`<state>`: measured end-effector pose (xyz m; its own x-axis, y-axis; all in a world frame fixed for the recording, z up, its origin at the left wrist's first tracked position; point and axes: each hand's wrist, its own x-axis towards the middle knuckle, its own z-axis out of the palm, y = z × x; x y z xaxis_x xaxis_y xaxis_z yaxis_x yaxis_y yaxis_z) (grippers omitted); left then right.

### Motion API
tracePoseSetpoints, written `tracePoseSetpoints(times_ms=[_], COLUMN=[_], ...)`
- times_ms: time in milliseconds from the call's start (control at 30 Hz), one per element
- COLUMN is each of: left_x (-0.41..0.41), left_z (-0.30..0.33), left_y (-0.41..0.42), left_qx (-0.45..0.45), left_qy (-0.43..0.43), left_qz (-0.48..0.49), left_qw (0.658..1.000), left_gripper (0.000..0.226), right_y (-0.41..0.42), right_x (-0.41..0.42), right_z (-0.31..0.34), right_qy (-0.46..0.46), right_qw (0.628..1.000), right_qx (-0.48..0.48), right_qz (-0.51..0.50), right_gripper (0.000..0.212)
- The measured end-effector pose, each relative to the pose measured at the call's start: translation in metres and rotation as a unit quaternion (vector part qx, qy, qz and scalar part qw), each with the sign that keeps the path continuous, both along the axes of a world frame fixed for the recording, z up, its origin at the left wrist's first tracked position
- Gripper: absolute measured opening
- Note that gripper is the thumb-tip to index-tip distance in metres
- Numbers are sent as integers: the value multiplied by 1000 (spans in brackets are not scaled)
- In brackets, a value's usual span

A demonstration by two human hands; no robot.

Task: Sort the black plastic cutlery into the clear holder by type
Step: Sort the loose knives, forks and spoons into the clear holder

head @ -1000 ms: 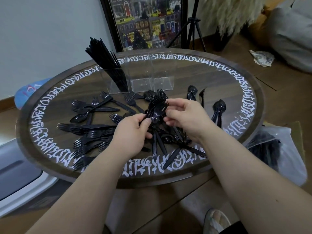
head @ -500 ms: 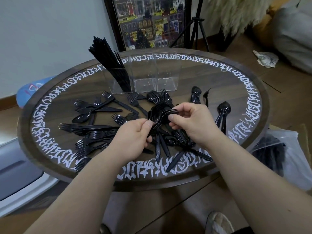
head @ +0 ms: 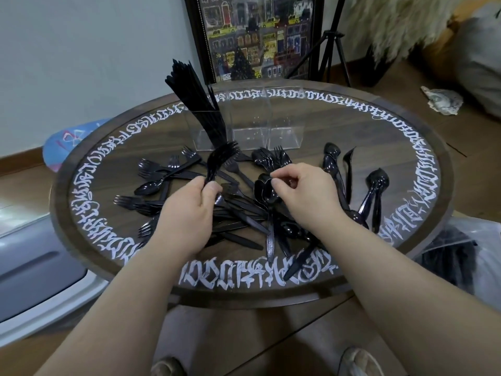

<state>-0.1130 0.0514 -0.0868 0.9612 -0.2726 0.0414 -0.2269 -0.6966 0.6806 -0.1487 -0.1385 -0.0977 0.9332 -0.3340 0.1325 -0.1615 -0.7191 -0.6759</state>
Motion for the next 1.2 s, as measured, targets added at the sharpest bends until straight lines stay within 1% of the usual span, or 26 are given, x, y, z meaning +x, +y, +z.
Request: tracePoseSetpoints(times_ms=[67, 133, 200, 233, 267, 333, 433, 533, 633, 733, 800, 933, 1000, 1100, 1200], left_x=[3, 5, 5, 5, 5, 6, 7, 8, 10, 13, 15, 15, 16, 16, 15], left_z=[-2, -3, -2, -1, 0, 2, 3, 3, 3, -1, -2, -3, -3, -2, 1], left_y=[7, 13, 20, 23, 26, 32, 38, 42, 47, 53, 57, 60, 60, 57, 53], left_qx=[-29, -49, -40, -36, -36, -43, -48, -55, -48, -39, -32, -36, -39, -38, -43], left_qy=[1, 13, 10, 6, 4, 3, 5, 10, 7, 9, 17, 23, 24, 29, 36], left_qz=[14, 24, 27, 29, 32, 46, 64, 78, 90, 99, 103, 110, 112, 108, 101], left_qw=[999, 998, 999, 999, 999, 998, 997, 995, 995, 994, 994, 993, 993, 993, 993], left_gripper=[29, 30, 30, 31, 31, 33, 36, 35, 33, 32, 31, 32, 32, 31, 31], right_y=[11, 19, 24, 26, 27, 29, 32, 33, 38, 52, 63, 70, 70, 65, 56], right_x=[20, 44, 65, 73, 80, 89, 95, 97, 103, 114, 119, 127, 130, 129, 120], right_z=[5, 7, 3, 2, 1, 0, 3, 5, 9, 8, 3, -6, -7, -5, 3], right_qy=[23, 55, 103, 130, 157, 201, 232, 193, 128, 96, 94, 143, 161, 185, 171], right_qw=[994, 981, 962, 953, 949, 944, 937, 953, 975, 979, 974, 957, 949, 948, 955], right_qx=[-96, -172, -239, -258, -260, -247, -241, -215, -163, -149, -170, -216, -237, -235, -229], right_qz=[41, 71, 86, 87, 84, 87, 103, 90, 80, 105, 118, 131, 132, 110, 83], right_gripper=[21, 24, 28, 30, 30, 24, 16, 16, 7, 5, 10, 21, 21, 21, 24])
